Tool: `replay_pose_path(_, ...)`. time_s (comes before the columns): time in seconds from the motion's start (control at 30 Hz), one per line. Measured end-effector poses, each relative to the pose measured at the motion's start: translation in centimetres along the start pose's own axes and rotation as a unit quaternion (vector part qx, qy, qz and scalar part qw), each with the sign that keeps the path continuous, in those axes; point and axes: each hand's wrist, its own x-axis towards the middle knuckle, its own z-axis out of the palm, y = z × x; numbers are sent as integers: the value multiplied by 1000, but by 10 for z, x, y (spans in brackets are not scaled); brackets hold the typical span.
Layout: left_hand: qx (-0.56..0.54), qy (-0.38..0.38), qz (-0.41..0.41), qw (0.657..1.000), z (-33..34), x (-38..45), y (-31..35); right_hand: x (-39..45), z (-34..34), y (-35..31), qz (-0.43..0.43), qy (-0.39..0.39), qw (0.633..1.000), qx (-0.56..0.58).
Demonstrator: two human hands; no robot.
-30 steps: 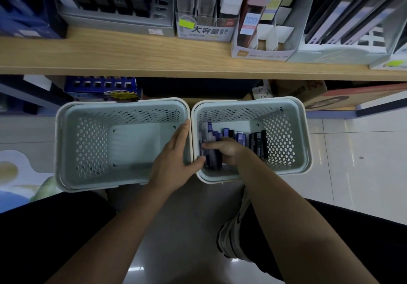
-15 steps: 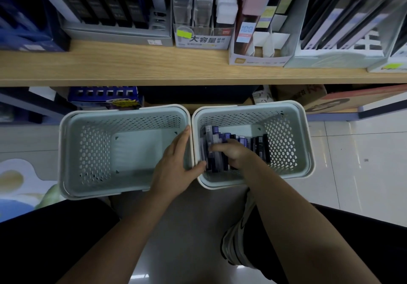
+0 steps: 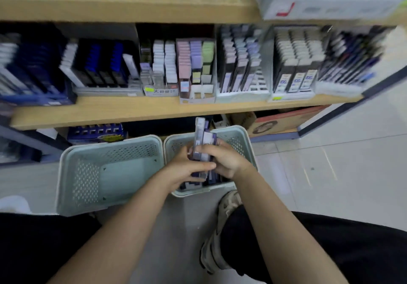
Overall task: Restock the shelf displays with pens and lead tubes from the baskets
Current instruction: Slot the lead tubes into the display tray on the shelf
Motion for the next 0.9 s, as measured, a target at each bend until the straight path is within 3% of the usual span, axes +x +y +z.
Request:
replay_pose_path(0.1, -62, -26, 28, 997, 20, -33, 31, -42, 22, -35, -44, 0, 999, 6)
replay_pose_path(0.43, 0, 1, 141, 990, 34, -142, 91, -132, 93, -90, -170, 42, 983, -48)
replay_pose_path(0.63, 15, 44, 212, 976, 28, -191, 102, -164, 137, -99, -202, 54, 972, -105)
replay_pose_path(0.9, 55, 82, 247, 964, 26, -225, 115, -178, 158, -106, -209, 36, 975, -64)
